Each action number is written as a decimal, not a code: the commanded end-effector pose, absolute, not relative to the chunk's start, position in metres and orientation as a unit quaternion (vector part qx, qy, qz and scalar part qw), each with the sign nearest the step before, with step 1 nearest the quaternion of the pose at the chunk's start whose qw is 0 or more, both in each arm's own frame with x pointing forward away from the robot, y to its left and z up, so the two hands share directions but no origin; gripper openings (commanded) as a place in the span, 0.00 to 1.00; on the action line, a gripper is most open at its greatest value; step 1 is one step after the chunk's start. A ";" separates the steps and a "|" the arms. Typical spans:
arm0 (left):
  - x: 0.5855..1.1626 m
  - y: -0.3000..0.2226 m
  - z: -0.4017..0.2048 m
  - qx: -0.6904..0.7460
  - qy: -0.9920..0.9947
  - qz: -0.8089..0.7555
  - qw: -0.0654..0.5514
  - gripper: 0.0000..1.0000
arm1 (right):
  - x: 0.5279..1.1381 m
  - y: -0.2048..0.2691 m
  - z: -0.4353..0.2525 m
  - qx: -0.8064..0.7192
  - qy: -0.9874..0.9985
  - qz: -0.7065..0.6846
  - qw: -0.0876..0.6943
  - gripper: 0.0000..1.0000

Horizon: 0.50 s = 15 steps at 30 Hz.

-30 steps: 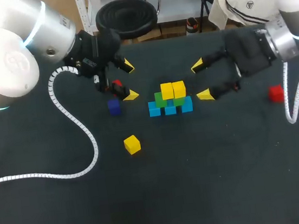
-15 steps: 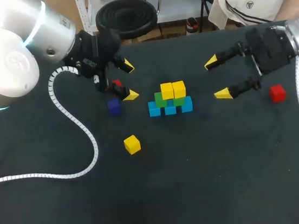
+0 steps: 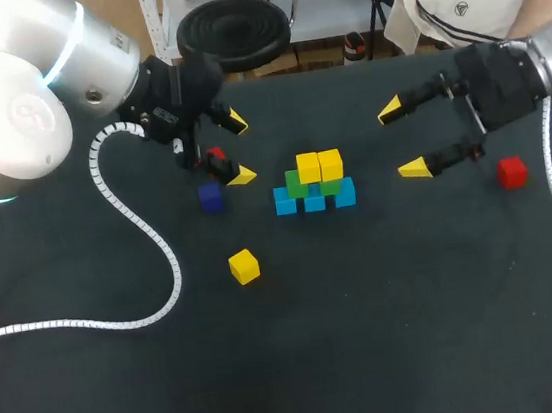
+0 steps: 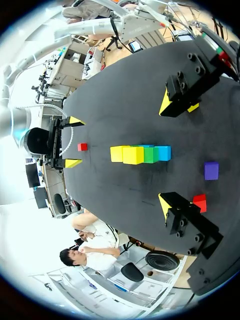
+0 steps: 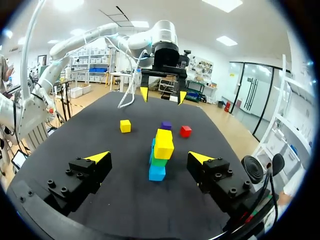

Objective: Place the blue cubes, place green cubes on the blue cubes, place the yellow cubes on the green cubes, then place the red cubes on the yellow cubes, and place purple cube on the red cubes.

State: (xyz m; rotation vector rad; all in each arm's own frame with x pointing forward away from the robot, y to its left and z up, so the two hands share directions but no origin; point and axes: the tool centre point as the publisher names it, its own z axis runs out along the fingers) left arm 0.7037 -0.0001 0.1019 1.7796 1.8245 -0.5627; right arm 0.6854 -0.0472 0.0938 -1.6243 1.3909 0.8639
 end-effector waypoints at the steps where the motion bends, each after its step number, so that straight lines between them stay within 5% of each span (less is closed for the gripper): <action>1: 0.697 0.010 0.107 0.663 0.667 -0.202 0.272 1.00 | 0.685 -0.047 0.094 -0.644 0.551 0.342 0.406 1.00; 15: 0.632 0.054 0.098 0.555 0.797 -0.083 0.224 1.00 | 0.685 -0.047 0.094 -0.644 0.551 0.342 0.406 1.00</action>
